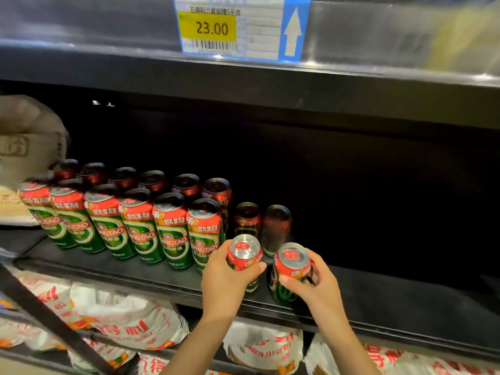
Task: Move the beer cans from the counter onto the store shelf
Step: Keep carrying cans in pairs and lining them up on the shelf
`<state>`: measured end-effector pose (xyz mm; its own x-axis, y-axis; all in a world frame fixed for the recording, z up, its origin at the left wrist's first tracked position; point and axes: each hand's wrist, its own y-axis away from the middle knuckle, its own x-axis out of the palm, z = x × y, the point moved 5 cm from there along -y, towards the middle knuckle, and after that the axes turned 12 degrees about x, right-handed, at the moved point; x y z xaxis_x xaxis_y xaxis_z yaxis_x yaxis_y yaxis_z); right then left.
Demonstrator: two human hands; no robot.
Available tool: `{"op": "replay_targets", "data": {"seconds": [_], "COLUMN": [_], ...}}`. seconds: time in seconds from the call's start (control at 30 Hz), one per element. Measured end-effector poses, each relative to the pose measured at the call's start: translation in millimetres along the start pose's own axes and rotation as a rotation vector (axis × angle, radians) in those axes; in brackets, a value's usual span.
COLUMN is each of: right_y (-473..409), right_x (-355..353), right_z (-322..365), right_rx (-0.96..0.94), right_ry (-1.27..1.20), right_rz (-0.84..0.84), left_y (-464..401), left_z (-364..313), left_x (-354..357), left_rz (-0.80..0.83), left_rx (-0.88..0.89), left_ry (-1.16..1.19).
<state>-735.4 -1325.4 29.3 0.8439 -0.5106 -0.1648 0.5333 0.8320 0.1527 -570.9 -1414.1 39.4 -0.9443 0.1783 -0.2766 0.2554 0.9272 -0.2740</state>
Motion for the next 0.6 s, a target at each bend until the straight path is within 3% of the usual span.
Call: {"op": "replay_targets", "data": {"seconds": [0.27, 0.6], "right_y": [-14, -17], "right_x": [7, 19], "right_z": [-6, -30], "right_rx": [-0.068, -0.08], "right_ry": [-0.024, 0.026], "right_rz": [-0.008, -0.017], "left_y": [-12, 4], "left_z": [11, 45], "left_x": [11, 20], "left_rz": [0.002, 0.047], "left_rx": [0.088, 0.071], "left_ry": [-0.049, -0.018]}}
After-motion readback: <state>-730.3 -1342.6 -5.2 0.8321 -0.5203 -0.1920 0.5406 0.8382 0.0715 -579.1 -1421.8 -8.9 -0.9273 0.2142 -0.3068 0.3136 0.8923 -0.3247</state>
